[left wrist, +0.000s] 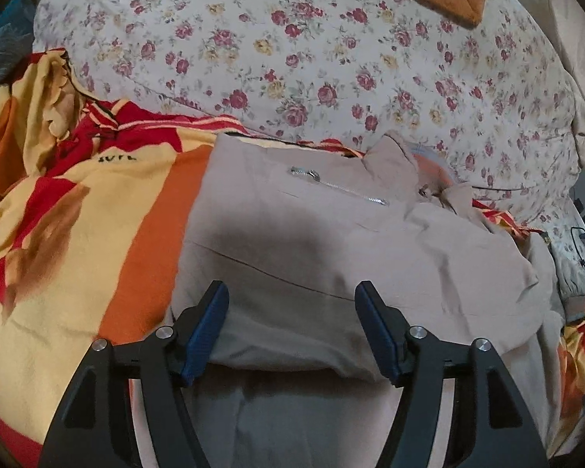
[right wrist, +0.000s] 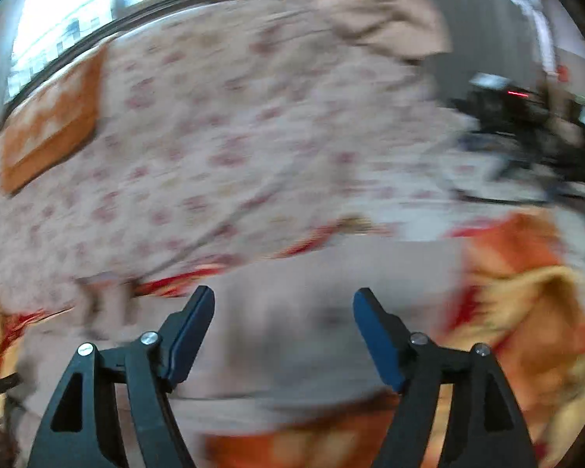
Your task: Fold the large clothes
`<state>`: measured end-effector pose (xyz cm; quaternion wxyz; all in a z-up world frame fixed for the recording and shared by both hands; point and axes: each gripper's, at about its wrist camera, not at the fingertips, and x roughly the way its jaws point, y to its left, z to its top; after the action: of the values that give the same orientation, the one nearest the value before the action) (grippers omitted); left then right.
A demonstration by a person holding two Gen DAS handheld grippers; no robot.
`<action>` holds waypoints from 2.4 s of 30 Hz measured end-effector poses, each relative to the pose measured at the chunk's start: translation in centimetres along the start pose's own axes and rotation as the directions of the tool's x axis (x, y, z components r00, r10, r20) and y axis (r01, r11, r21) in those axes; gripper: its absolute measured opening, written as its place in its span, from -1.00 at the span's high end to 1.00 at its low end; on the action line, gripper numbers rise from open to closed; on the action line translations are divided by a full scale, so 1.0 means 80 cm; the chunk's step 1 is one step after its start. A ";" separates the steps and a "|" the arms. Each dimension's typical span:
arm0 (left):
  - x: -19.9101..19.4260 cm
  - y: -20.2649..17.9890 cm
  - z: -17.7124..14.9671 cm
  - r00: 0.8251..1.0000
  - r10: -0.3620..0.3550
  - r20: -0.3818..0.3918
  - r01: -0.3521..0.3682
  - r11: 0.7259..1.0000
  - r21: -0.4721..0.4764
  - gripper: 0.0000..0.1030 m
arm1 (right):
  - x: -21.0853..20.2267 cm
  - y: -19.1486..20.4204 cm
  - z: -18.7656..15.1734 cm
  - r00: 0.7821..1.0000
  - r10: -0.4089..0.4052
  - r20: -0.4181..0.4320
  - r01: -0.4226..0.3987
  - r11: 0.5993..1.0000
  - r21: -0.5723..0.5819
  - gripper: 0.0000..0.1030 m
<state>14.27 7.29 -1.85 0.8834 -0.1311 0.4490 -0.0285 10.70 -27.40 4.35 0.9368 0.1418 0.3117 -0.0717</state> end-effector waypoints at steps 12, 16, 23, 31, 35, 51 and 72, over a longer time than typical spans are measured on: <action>0.009 -0.017 -0.004 0.998 -0.053 -0.030 0.054 0.998 0.012 -0.05 | 0.047 -0.066 -0.019 0.991 0.013 -0.135 -0.035 0.986 -0.163 -0.50; 0.008 -0.007 -0.001 0.998 -0.054 -0.023 0.054 0.998 -0.022 -0.05 | 0.093 -0.064 -0.032 0.950 -0.007 -0.311 -0.022 0.996 -0.092 0.81; 0.000 0.005 0.003 1.000 0.015 0.012 -0.015 0.999 -0.051 -0.05 | 0.015 -0.057 0.000 0.914 0.402 -0.049 -0.373 0.882 0.288 0.80; -0.013 0.053 0.012 0.975 0.212 0.060 -0.201 0.967 -0.155 -0.05 | -0.026 0.112 -0.008 0.640 0.767 -0.042 -0.698 0.603 0.387 0.79; -0.043 0.101 0.019 0.956 0.273 0.111 -0.232 0.929 -0.288 -0.05 | -0.049 0.222 -0.011 0.568 0.817 -0.104 -0.757 0.567 0.324 0.80; -0.042 0.115 0.028 0.976 0.184 0.120 -0.140 0.941 -0.309 -0.05 | 0.056 0.303 -0.115 0.601 0.658 -0.454 -0.659 0.729 0.183 -0.06; 0.056 0.050 0.036 0.981 -0.193 -0.011 0.187 0.962 -0.200 0.97 | 0.030 -0.029 0.015 0.980 0.155 -0.129 -0.164 0.984 -0.067 -0.31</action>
<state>19.00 10.98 -4.77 0.8522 -0.2602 0.4484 -0.0704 12.72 -30.09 3.29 0.9234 0.1339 0.3589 0.0246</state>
